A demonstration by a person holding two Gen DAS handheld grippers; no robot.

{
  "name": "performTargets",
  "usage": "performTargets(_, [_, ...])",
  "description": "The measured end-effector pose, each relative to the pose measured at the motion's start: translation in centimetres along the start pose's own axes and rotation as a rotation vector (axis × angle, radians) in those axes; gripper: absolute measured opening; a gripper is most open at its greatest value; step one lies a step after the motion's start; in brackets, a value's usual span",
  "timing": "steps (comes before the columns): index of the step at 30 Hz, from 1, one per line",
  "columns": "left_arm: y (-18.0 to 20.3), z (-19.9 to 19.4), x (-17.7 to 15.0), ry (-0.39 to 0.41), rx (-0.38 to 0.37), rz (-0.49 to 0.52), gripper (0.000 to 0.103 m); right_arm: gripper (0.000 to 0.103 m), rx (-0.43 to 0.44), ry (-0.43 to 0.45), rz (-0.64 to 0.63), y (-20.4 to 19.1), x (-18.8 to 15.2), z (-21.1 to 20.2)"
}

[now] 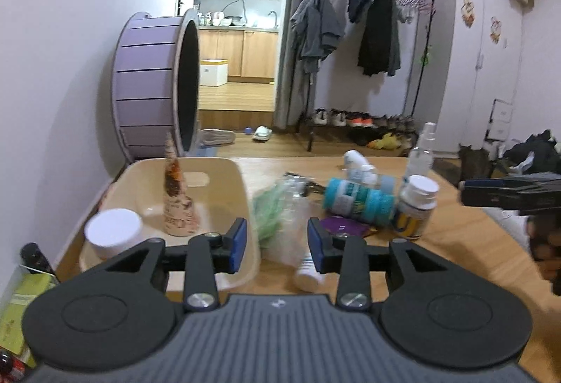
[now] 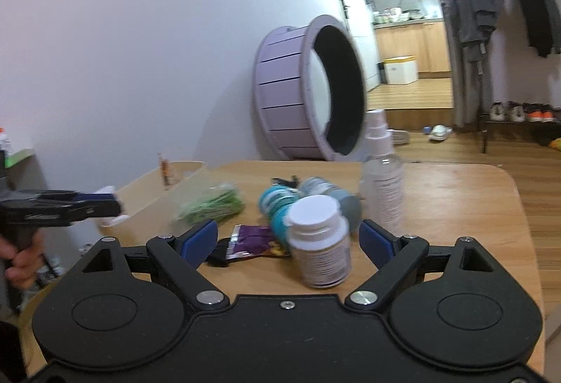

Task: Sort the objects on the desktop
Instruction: 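Place the paper cone upright in the cream basket and release, then grasp the white bottle with yellow label using the right gripper, then carry the yellow-label bottle into the cream basket and release it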

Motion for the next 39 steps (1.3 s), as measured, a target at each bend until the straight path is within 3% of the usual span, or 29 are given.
performTargets(10, [2.0, -0.9, -1.2, 0.019, -0.063, -0.031, 0.039, 0.087, -0.058, -0.033, -0.059, 0.3, -1.1, 3.5])
performTargets(17, [1.8, -0.8, -1.7, 0.022, -0.071, -0.033, 0.039, 0.078, -0.055, -0.014, -0.095, 0.0, -1.2, 4.6])
performTargets(18, [1.9, -0.9, -1.7, 0.023, -0.073, -0.029, 0.039, 0.076, -0.052, -0.017, -0.105, -0.1, -1.3, 4.8])
performTargets(22, [2.0, -1.0, -1.9, 0.029, -0.075, -0.005, 0.039, 0.05, -0.051, -0.022, -0.132, -0.5, -1.7, 5.3])
performTargets(31, [1.1, -2.3, -1.8, 0.06, -0.059, 0.003, 0.039, 0.049, -0.051, 0.023, -0.107, -1.3, -0.4, 3.8])
performTargets(39, [-1.0, -5.2, -1.8, 0.093, 0.011, -0.023, 0.039, 0.049, 0.094, 0.064, -0.111, -6.5, 3.4, 3.8])
Point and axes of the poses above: each gripper's, at about its wrist camera, not at the fingertips, and z roughly the way its jaws point, y to its right, x to its top, the point moved 1 cm from there along z, roughly the way its jaws point, and after that the axes turned 11 degrees about y, right-handed, at the moved point
